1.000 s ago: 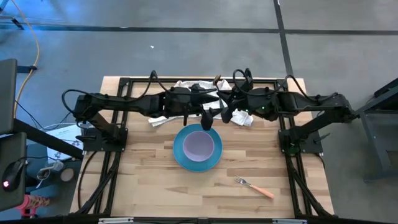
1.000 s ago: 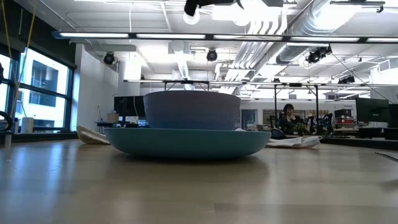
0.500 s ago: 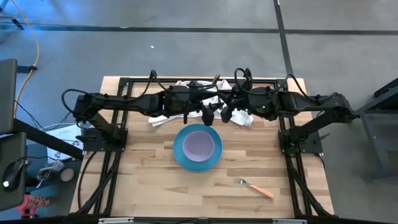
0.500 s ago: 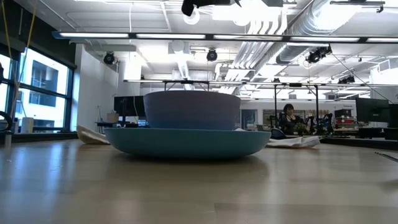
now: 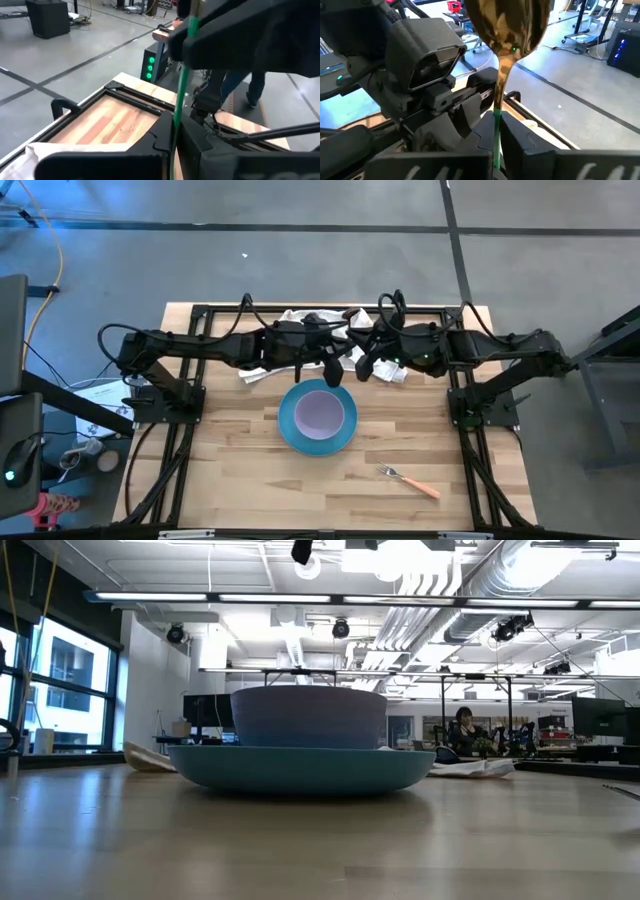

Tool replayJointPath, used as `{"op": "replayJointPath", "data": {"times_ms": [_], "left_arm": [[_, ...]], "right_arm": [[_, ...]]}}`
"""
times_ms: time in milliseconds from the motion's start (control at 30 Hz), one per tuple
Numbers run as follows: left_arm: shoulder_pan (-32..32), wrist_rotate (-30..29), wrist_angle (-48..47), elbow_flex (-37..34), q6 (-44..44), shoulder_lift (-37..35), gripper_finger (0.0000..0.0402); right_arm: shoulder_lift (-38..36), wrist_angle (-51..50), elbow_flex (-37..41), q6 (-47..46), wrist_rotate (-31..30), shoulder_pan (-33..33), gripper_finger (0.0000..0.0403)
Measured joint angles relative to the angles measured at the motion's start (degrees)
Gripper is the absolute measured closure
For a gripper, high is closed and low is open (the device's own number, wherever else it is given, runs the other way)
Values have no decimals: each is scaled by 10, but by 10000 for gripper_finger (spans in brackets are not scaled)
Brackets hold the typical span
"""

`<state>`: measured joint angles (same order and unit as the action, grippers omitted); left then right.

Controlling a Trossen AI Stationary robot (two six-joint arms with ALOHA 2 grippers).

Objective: Set table place
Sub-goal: Put the green spoon into the purple bowl

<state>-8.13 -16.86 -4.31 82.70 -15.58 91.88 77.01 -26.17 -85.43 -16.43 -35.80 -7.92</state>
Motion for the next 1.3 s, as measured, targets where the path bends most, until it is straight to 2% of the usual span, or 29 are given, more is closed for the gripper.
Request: {"op": "replayJointPath", "data": {"times_ms": [200,400,500,600,733,833,1033,1200,1300], "left_arm": [[1,2,-42,1,-8,-6,398],[-4,-23,-143,-2,-29,-32,400],[-2,-16,-221,-1,-31,-57,400],[-1,72,-320,-1,-47,-80,401],[-2,269,-437,0,-64,-93,401],[8,375,-501,-2,-66,-86,401],[32,558,-473,-51,-82,-53,401],[38,645,-450,-109,-88,-9,401],[36,655,-451,-131,-76,17,401]], "right_arm": [[0,-15,1,0,38,0,391],[-19,-69,0,-30,78,-2,338],[-42,-85,0,-41,90,-1,311],[-76,-112,-1,-56,94,-1,298],[-111,-166,-1,-92,93,-1,296],[-125,-198,-1,-111,77,0,296],[-125,-240,-1,-134,64,0,296],[-116,-243,-1,-147,64,0,295],[-113,-245,-1,-147,66,0,295]]}}
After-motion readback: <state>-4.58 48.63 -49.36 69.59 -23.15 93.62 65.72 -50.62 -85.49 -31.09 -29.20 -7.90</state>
